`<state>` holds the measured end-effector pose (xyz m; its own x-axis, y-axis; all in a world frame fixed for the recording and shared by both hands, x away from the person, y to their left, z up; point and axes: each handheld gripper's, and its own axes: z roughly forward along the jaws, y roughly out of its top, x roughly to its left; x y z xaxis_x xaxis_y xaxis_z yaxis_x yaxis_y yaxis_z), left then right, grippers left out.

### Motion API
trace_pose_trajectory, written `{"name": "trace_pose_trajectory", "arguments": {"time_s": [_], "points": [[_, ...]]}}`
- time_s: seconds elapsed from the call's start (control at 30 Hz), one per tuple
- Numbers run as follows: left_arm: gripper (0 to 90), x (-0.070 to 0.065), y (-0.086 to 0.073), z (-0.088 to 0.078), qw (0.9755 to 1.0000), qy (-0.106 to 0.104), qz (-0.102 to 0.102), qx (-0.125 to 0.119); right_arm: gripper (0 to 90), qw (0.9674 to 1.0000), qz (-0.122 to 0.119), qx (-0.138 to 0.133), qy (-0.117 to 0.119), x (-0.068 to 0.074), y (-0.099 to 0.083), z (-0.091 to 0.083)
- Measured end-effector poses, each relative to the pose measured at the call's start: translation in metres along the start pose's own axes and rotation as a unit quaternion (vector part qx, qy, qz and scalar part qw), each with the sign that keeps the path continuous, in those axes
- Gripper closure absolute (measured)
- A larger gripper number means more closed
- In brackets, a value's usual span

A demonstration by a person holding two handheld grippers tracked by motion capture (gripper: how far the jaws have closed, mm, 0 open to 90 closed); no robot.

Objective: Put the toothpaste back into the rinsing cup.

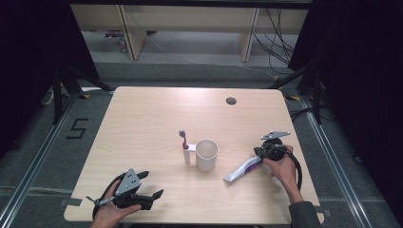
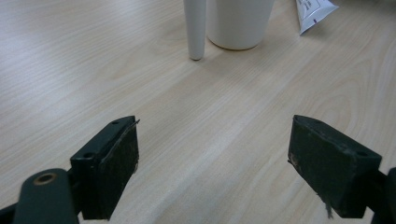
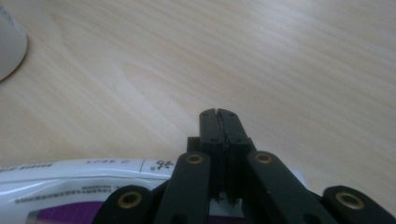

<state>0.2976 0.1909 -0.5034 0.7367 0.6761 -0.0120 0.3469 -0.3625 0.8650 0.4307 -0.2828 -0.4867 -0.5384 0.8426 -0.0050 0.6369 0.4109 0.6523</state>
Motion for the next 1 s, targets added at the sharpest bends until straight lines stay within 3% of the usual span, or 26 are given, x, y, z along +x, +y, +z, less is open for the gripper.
{"name": "trace_pose_trajectory", "arguments": {"time_s": [0.07, 0.1, 0.17, 0.2, 0.23, 0.27, 0.3, 0.33, 0.37, 0.4, 0.43, 0.5, 0.63, 0.7, 0.73, 0.77, 1.0], "points": [[15.9, 0.000, 0.000, 0.000, 1.0000, -0.001, -0.001, 0.001, 90.0, 1.0000, 0.000, 0.003, 0.000, -0.001, -0.005, -0.005], [15.9, -0.001, 0.000, 0.000, 1.0000, 0.001, 0.000, 0.003, 90.0, 0.9997, 0.023, -0.006, 0.005, 0.003, -0.008, -0.005], [15.9, -0.001, 0.000, 0.001, 1.0000, 0.001, -0.003, 0.000, 90.0, 0.9995, 0.022, 0.021, 0.010, 0.003, -0.010, -0.013], [15.9, -0.001, 0.000, 0.000, 1.0000, 0.001, -0.002, 0.002, 90.0, 0.9999, 0.002, 0.009, 0.007, 0.001, -0.012, -0.014], [15.9, -0.001, 0.000, 0.001, 1.0000, 0.002, 0.000, 0.003, 90.0, 0.9999, 0.010, -0.013, 0.002, 0.004, -0.016, -0.013], [15.9, -0.001, 0.000, 0.001, 1.0000, 0.001, -0.001, 0.002, 90.0, 1.0000, 0.002, 0.005, 0.008, 0.003, -0.017, -0.018], [15.9, -0.002, -0.001, 0.001, 1.0000, 0.001, -0.004, -0.002, 90.0, 0.9994, 0.023, 0.020, 0.012, 0.007, -0.017, -0.022], [15.9, -0.002, 0.000, 0.001, 1.0000, 0.001, -0.002, 0.001, 90.0, 0.9996, 0.024, 0.007, 0.012, 0.008, -0.021, -0.021], [15.9, -0.002, 0.000, 0.001, 1.0000, 0.001, -0.005, -0.002, 90.0, 0.9998, 0.012, 0.012, 0.013, 0.007, -0.021, -0.024], [15.9, -0.002, 0.000, 0.001, 1.0000, 0.002, -0.005, -0.002, 90.0, 0.9997, 0.019, 0.003, 0.013, 0.010, -0.025, -0.024], [15.9, -0.002, 0.000, 0.002, 1.0000, -0.001, -0.006, -0.003, 90.0, 0.9993, 0.022, 0.025, 0.018, 0.011, -0.025, -0.029], [15.9, -0.002, -0.001, 0.001, 1.0000, -0.001, -0.004, -0.001, 89.9, 0.9997, 0.009, 0.016, 0.016, 0.011, -0.029, -0.030], [15.9, -0.002, 0.000, 0.002, 1.0000, -0.002, -0.004, -0.001, 89.5, 0.9996, 0.007, 0.015, 0.025, 0.019, -0.038, -0.038], [15.9, -0.003, -0.001, 0.001, 1.0000, -0.003, -0.004, -0.001, 89.1, 0.9987, 0.029, 0.028, 0.033, 0.026, -0.041, -0.044], [15.9, -0.002, 0.000, 0.001, 1.0000, -0.002, -0.004, -0.002, 89.1, 0.9993, 0.008, 0.017, 0.031, 0.024, -0.044, -0.045], [15.9, -0.002, 0.000, 0.002, 1.0000, -0.002, -0.004, -0.003, 88.9, 0.9993, 0.006, 0.006, 0.035, 0.026, -0.047, -0.045], [15.9, -0.003, -0.001, 0.002, 1.0000, -0.002, -0.004, 0.000, 83.5, 0.9983, -0.011, 0.023, 0.052, 0.040, -0.060, -0.062]]}}
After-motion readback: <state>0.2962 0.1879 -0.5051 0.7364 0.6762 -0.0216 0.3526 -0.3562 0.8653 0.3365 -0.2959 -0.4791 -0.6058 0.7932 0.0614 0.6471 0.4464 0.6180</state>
